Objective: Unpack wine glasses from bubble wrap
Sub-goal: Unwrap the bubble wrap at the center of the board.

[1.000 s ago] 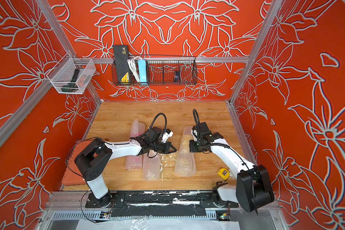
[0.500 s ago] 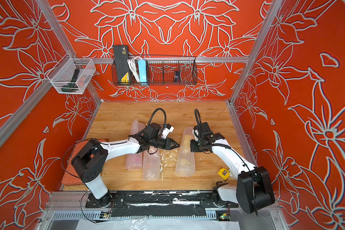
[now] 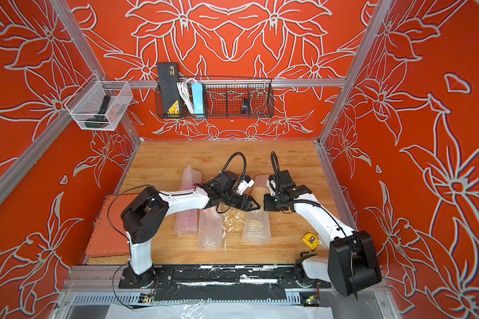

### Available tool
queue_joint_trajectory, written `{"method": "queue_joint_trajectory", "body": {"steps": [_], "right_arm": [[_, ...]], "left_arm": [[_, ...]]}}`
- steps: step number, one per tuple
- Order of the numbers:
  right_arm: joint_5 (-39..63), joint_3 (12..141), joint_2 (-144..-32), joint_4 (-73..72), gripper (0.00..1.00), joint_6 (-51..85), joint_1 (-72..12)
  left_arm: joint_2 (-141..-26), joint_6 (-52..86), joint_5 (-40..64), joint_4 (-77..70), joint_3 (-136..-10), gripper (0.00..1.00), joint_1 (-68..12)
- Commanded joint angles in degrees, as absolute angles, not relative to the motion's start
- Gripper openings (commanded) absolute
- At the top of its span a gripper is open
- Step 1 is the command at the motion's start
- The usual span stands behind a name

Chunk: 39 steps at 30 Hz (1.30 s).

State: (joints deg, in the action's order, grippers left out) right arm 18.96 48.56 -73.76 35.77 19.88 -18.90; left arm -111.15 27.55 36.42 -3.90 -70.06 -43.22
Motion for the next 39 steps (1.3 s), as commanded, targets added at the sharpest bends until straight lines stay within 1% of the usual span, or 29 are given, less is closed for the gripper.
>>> {"method": "queue_joint_trajectory", "body": {"steps": [1,5,6,9,11,14,17,21,39], "right_arm": [[19.93,47.46,-73.47,35.52,0.0,20.35,-18.55],[20.47,47.12,-73.26,35.24,0.0,20.65,-18.54],[20.48,47.11,-73.23,35.38,0.0,20.71,-18.54],[19.74,47.03,-73.16,35.58,0.0,20.75,-18.54],[18.47,47.26,-73.08,36.41,0.0,20.83,-18.54],[17.07,47.55,-72.85,37.41,0.0,20.74,-18.38],[16.81,47.49,-72.45,37.62,0.0,20.65,-18.19],[16.48,47.37,-72.68,37.81,0.0,20.35,-17.95],[16.41,47.02,-72.1,37.44,0.0,20.71,-17.23]], "left_arm": [[-112.83,24.48,33.91,-0.03,-72.81,0.63,-43.96],[-115.28,22.66,30.48,5.16,-76.91,0.54,-44.8],[-115.52,22.5,30.24,5.61,-77.41,0.49,-44.99],[-115.26,22.93,31.18,4.77,-77.17,0.28,-45.16],[-114.77,22.58,30.76,5.16,-76.97,0.18,-45.09],[-113.56,21.42,28.29,7.07,-76.67,0.06,-45.09],[-111.67,20.66,26.1,7.73,-75.48,0.02,-44.97],[-109.72,20.65,25.41,7.54,-74.07,0.0,-44.74],[-104.78,19.93,22.85,8.61,-70.36,0.0,-42.94]]}}
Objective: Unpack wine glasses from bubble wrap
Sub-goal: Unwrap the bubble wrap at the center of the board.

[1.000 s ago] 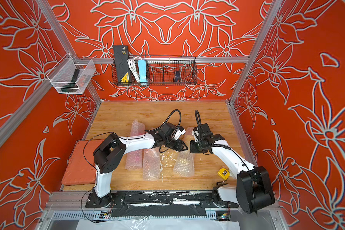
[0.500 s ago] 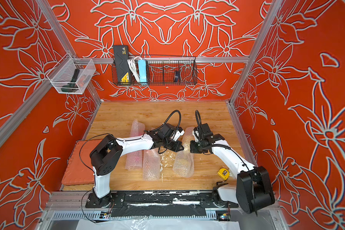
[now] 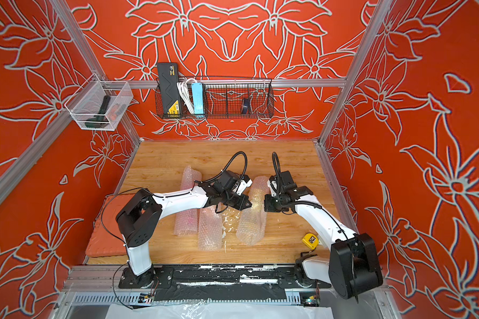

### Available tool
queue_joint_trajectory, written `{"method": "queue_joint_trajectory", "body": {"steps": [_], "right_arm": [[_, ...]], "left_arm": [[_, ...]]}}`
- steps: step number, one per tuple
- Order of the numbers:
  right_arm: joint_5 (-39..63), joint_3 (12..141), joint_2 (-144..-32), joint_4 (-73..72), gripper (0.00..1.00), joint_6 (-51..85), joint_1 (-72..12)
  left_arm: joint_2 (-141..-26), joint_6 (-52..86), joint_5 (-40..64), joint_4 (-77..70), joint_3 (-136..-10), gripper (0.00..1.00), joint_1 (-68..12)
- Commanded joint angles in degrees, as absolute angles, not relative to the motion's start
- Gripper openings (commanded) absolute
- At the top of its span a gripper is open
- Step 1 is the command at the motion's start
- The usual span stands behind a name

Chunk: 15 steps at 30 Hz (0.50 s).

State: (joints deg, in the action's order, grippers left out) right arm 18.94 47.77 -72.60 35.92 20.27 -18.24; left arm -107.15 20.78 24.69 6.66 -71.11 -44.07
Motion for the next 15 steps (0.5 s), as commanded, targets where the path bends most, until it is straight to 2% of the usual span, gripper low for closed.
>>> {"method": "queue_joint_trajectory", "body": {"steps": [1,15], "right_arm": [[16.43,47.03,-72.21,37.44,0.0,20.63,-17.23],[16.91,46.27,-72.32,36.74,0.0,20.65,-16.53]], "left_arm": [[-104.78,19.95,22.79,8.61,-70.24,0.0,-42.8],[-104.26,20.08,22.77,8.44,-68.52,0.0,-41.95]]}}
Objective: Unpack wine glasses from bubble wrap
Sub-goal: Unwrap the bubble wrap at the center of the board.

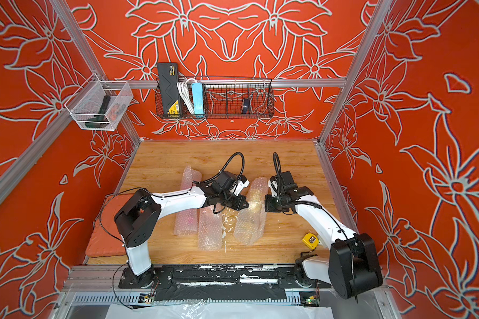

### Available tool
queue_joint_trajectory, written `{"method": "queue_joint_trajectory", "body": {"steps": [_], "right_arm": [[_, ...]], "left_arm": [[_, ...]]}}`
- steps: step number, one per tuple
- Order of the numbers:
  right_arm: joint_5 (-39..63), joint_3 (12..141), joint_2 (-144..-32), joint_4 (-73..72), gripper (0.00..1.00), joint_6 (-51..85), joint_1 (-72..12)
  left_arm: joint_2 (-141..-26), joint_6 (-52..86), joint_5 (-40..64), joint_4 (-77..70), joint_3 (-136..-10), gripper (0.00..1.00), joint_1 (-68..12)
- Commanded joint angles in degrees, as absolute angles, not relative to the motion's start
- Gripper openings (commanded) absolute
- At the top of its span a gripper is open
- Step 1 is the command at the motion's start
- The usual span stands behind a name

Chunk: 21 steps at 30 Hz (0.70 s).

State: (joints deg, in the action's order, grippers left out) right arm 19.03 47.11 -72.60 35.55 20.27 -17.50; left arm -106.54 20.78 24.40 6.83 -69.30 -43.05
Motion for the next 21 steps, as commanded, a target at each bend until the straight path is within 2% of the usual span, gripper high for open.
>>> {"method": "queue_joint_trajectory", "body": {"steps": [1,12,21], "right_arm": [[16.96,46.27,-72.26,36.75,0.0,20.67,-16.46],[16.94,46.23,-72.38,36.81,0.0,20.48,-15.51],[17.24,47.47,-73.78,34.57,0.0,20.42,-12.69]], "left_arm": [[-104.16,20.12,22.81,8.39,-68.33,0.0,-41.97],[-102.61,20.92,23.33,7.09,-66.58,0.0,-41.51],[-105.43,22.28,26.63,4.93,-69.32,0.06,-41.51]]}}
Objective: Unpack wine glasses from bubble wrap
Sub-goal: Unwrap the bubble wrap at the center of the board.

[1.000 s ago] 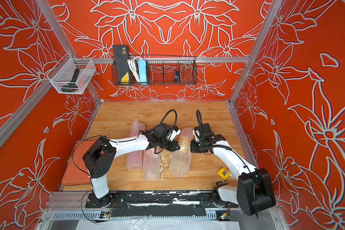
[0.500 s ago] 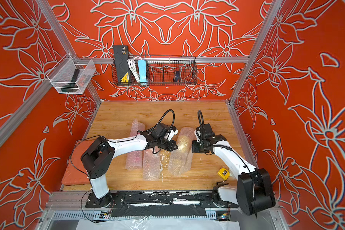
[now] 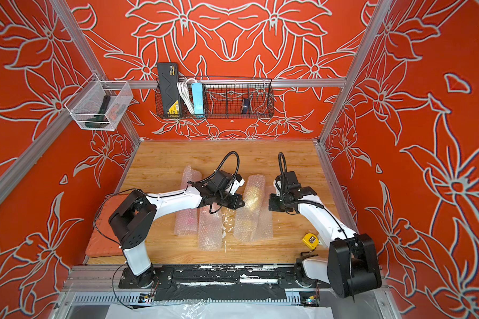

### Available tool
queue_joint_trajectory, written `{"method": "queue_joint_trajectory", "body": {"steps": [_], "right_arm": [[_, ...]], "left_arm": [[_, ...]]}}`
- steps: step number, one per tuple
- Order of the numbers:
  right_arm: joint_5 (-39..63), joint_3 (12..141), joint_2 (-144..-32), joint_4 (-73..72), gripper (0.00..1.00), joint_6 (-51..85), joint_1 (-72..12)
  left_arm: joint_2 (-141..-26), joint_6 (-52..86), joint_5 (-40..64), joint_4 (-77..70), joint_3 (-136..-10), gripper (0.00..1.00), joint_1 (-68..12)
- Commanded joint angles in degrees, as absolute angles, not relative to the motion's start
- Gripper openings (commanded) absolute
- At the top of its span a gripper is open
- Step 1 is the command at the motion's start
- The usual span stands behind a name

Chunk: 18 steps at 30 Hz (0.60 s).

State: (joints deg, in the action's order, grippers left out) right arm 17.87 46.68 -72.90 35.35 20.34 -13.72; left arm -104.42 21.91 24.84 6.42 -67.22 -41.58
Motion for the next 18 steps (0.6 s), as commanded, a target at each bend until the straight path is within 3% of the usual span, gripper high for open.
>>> {"method": "queue_joint_trajectory", "body": {"steps": [1,18], "right_arm": [[17.24,47.78,-73.98,34.42,0.0,20.23,-12.07],[19.49,53.91,-76.38,32.68,0.0,18.37,3.58]], "left_arm": [[-106.01,22.4,26.55,4.81,-70.03,0.07,-41.53],[-121.21,23.73,35.33,6.53,-88.84,0.07,-42.36]]}}
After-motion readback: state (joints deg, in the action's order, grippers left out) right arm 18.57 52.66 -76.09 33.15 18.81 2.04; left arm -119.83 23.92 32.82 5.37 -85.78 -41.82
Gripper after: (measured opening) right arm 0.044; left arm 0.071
